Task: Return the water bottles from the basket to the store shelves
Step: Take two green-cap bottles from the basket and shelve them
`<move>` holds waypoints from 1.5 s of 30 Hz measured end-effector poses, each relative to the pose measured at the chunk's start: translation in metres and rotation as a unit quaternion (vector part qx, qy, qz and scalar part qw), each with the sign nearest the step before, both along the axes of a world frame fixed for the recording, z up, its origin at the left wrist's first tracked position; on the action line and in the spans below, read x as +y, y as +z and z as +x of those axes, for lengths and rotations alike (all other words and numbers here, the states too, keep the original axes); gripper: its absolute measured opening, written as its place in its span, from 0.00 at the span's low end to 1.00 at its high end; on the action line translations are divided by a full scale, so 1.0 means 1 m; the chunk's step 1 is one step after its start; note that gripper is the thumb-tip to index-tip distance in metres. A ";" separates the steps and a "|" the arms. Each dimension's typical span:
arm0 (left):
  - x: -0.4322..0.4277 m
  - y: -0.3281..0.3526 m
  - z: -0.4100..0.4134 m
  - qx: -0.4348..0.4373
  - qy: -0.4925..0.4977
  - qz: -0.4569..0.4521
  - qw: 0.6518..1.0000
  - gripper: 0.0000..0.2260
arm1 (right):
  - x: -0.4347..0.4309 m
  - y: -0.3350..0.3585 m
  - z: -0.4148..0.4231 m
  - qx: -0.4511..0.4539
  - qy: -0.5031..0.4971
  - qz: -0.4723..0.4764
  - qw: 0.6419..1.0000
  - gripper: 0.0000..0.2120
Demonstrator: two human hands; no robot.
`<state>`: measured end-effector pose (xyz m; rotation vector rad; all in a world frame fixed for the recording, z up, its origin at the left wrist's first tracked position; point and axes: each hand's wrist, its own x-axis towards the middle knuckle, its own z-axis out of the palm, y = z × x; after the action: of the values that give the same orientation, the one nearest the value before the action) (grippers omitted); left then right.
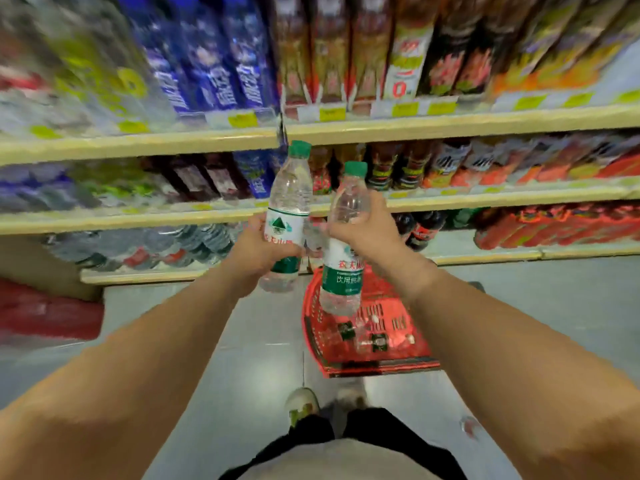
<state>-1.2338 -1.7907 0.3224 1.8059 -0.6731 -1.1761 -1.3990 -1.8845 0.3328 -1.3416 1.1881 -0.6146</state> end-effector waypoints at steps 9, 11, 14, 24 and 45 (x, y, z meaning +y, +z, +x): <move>0.109 0.084 0.074 -0.072 0.237 -0.110 0.963 0.29 | 0.039 0.087 0.140 -0.037 0.186 -0.068 0.980 0.42; 0.139 0.099 0.101 -0.073 0.267 -0.132 0.952 0.30 | 0.060 0.107 0.174 -0.064 0.221 -0.079 0.970 0.40; 0.185 0.117 0.149 -0.100 0.302 -0.164 0.934 0.31 | 0.094 0.134 0.229 -0.079 0.247 -0.108 0.960 0.40; 0.322 0.193 0.363 -0.204 0.315 -0.220 0.900 0.32 | 0.218 0.228 0.445 -0.182 0.232 -0.158 0.943 0.34; 0.308 0.399 0.706 -0.321 0.305 -0.403 0.801 0.27 | 0.237 0.465 0.794 -0.359 0.203 -0.411 0.813 0.37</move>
<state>-0.5279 -1.4826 0.7217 1.4319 -0.7205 0.2105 -0.6054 -1.6476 0.7982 -1.7510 -0.0496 -1.2501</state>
